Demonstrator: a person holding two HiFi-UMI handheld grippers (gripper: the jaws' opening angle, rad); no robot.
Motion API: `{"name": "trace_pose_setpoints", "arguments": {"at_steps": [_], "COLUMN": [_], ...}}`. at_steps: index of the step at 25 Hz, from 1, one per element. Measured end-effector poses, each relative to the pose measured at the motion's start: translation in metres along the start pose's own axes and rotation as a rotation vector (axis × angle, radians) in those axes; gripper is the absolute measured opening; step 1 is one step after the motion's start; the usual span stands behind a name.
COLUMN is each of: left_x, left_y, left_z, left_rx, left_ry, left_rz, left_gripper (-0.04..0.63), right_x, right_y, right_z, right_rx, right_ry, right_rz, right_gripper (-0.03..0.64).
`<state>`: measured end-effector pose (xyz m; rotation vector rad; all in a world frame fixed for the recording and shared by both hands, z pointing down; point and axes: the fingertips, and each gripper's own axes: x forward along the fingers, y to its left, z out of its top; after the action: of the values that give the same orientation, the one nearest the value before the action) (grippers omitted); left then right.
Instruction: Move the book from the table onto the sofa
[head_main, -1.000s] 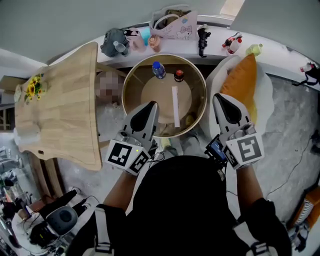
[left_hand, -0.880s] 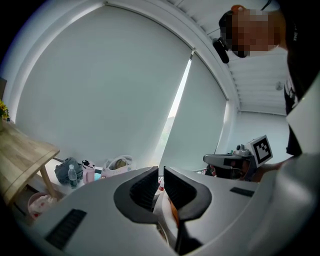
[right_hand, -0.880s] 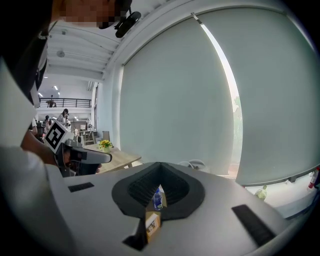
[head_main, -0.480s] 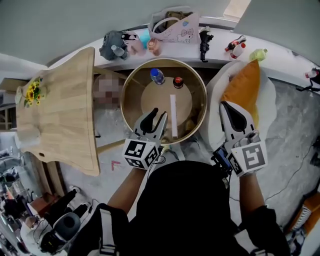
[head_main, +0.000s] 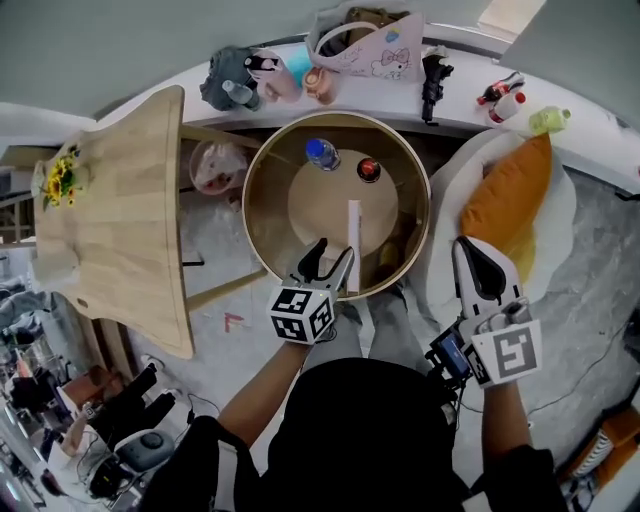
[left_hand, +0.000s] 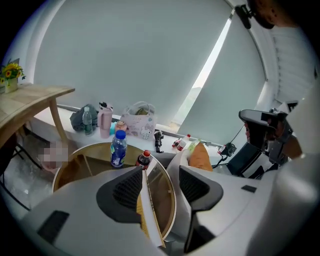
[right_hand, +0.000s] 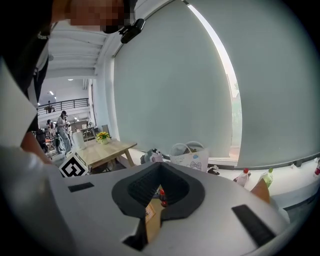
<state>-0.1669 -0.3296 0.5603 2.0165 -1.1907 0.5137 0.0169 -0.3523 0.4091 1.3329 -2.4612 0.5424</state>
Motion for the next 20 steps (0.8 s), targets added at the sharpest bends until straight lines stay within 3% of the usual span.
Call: {"name": "trace_pose_setpoints", "arguments": {"at_steps": [6,13,20], "left_x": [0.031,0.068,0.102], "left_y": [0.012,0.027,0.042], "left_z": [-0.035,-0.088,-0.134], "left_rx": [0.0,-0.01,-0.015], "left_ry": [0.098,0.254,0.361], "left_rz": [0.016,0.038,0.113], "left_gripper": [0.234,0.274,0.342], "right_x": [0.012,0.022,0.02], "right_y": [0.0,-0.013,-0.021], "right_z": [-0.02,-0.058,-0.082], "right_rx": [0.066,0.114,0.132], "right_ry": [-0.013,0.034,0.081], "right_rz": [0.03,0.002,0.011], "right_gripper": [0.012,0.012,0.012]}}
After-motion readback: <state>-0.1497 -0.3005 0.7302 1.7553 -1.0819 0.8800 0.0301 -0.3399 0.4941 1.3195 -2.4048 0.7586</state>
